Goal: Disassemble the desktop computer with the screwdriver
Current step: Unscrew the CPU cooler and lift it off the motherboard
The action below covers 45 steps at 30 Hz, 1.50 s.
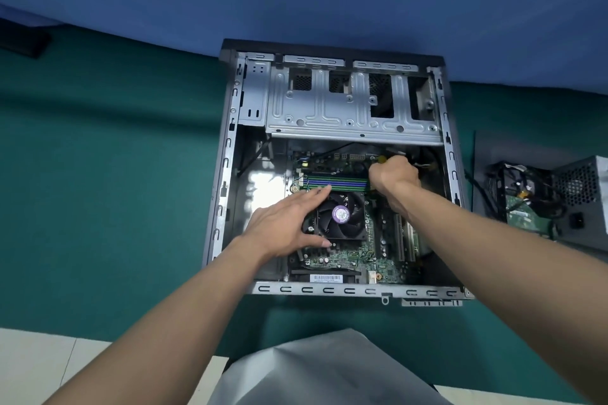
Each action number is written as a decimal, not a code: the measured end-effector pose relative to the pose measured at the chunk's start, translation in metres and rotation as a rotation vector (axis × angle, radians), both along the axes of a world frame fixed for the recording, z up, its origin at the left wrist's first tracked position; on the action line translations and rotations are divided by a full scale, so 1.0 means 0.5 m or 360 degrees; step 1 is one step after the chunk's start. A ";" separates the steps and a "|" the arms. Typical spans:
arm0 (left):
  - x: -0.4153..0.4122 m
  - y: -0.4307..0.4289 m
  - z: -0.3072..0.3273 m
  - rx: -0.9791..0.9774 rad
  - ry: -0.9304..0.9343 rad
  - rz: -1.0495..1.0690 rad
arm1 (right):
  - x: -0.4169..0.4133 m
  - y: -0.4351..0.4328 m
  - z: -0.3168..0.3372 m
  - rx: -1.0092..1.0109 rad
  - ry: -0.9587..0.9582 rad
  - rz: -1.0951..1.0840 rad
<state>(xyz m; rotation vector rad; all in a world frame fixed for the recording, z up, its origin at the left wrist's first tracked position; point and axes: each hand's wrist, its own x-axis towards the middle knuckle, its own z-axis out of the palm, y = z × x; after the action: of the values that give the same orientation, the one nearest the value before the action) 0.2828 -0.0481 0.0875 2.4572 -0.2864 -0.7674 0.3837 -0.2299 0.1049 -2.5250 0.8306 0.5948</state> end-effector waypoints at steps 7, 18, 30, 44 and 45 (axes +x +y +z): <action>-0.001 -0.001 -0.001 0.0016 0.0006 0.0004 | -0.077 -0.040 0.077 0.0316 -0.0140 0.0366; 0.001 0.002 0.003 -0.0047 0.0084 0.0042 | -0.131 -0.071 0.219 0.0791 -0.0541 0.0956; 0.002 0.006 -0.017 0.0007 0.0004 0.0028 | -0.150 -0.005 0.155 0.0271 -0.0543 0.1749; 0.002 0.005 -0.014 -0.0002 0.0001 0.0019 | -0.155 0.014 0.141 0.0140 -0.0535 0.1774; 0.002 0.005 -0.013 0.0002 -0.0003 0.0015 | -0.156 0.018 0.142 0.0116 -0.0548 0.1750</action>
<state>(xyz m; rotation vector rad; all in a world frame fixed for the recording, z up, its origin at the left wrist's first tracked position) 0.2836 -0.0456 0.0808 2.4589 -0.2750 -0.7619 0.3055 -0.2210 0.1757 -2.7191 -0.7576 0.4313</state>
